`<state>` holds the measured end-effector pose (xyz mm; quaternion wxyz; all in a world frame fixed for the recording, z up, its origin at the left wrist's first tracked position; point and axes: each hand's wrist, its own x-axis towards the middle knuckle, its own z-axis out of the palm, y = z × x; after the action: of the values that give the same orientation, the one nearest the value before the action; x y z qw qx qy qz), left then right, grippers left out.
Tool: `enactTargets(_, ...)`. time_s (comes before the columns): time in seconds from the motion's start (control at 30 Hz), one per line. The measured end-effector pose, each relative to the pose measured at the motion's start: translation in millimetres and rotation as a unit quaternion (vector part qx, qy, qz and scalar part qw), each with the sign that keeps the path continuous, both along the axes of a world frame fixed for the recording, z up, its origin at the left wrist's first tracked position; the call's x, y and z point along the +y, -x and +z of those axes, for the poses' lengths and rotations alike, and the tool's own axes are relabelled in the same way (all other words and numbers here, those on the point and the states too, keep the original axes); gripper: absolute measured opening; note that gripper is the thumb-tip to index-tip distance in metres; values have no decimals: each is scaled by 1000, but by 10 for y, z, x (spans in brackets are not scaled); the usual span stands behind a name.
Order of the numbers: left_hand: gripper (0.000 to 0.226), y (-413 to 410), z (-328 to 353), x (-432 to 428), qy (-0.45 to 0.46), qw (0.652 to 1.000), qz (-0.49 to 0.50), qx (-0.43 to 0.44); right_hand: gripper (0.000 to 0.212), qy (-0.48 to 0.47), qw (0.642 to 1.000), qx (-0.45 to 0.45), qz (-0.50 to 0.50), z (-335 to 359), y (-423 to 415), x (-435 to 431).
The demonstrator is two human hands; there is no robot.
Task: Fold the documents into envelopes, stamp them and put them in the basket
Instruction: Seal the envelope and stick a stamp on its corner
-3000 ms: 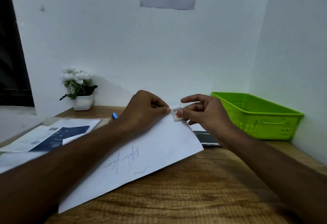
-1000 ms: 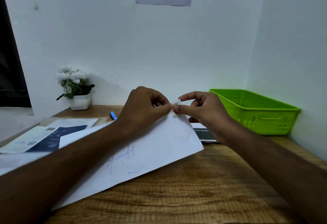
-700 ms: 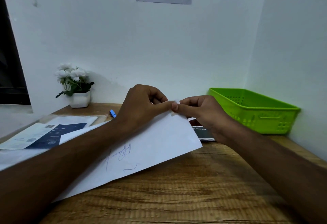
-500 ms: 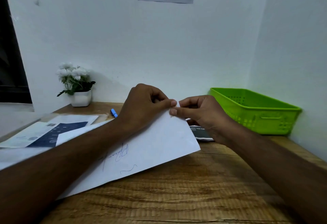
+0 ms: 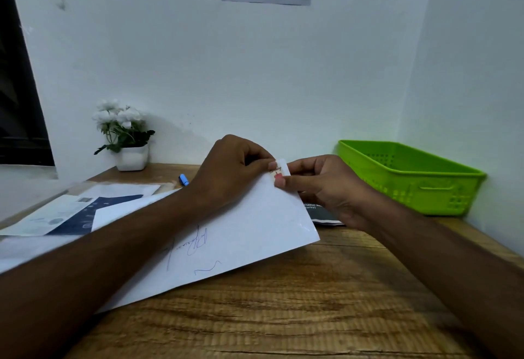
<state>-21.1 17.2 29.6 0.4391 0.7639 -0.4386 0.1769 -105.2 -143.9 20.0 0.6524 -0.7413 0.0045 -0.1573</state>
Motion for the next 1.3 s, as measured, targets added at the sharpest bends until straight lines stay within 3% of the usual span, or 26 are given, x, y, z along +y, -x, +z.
enactTargets(0.3,13,16,7,24,-12,1000,2,22,21,-6,1000,14,16,-11,0,6)
enactTargets(0.43,28,35,16,32,-34,999,-3,31,28,9,1000,15,-3,-62,-3,28)
enactTargets(0.9,27,36,27,41,-41,999,3,27,19,8,999,44,-1,-25,-18,-27)
enactTargets(1.03,39,28,13,44,-35,998,-24,35,21,16,1000,25,-5,-28,-9,-38)
enactTargets(1.2,12,5,7,28,-10,999,-16,32,23,12,1000,-5,-13,-21,-21,-63)
enactTargets(1.3,8,-6,4,30,-12,999,-17,27,22,24,1000,-9,-16,-30,-34,-66)
